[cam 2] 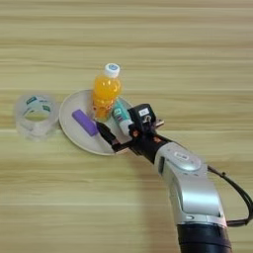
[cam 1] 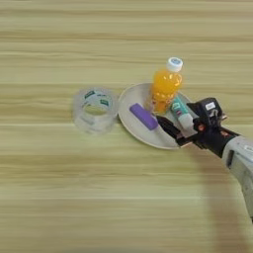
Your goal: Move the objects on the table
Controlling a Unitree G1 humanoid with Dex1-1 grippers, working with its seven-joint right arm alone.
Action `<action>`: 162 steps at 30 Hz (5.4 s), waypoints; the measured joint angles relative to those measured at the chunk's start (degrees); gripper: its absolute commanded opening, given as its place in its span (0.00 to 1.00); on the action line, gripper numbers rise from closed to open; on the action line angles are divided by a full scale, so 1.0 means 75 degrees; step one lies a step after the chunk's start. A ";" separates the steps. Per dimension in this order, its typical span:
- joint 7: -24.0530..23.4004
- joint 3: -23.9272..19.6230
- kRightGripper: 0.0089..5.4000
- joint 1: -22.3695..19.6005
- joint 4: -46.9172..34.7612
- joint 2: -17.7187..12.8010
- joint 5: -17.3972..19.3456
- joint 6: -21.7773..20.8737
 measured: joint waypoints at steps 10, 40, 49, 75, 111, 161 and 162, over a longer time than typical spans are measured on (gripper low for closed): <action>0.0013 0.0047 1.00 -0.0067 0.0073 0.0086 0.0018 -0.0134; -0.0199 0.0233 1.00 -0.1401 0.1965 0.0394 -0.0170 -0.1478; -0.0207 0.0236 1.00 -0.1472 0.1965 0.0397 -0.0164 -0.1481; -0.0304 0.0207 0.96 -0.2018 0.2314 0.0547 -0.0023 -0.1632; -0.0356 0.0159 0.63 -0.2078 0.2389 0.0650 0.0054 -0.1648; -0.1967 -0.1854 0.63 -0.2172 0.3588 -0.0524 -0.0413 -0.2371; -0.2008 -0.1776 0.63 -0.2182 0.3854 -0.0551 -0.0533 -0.2499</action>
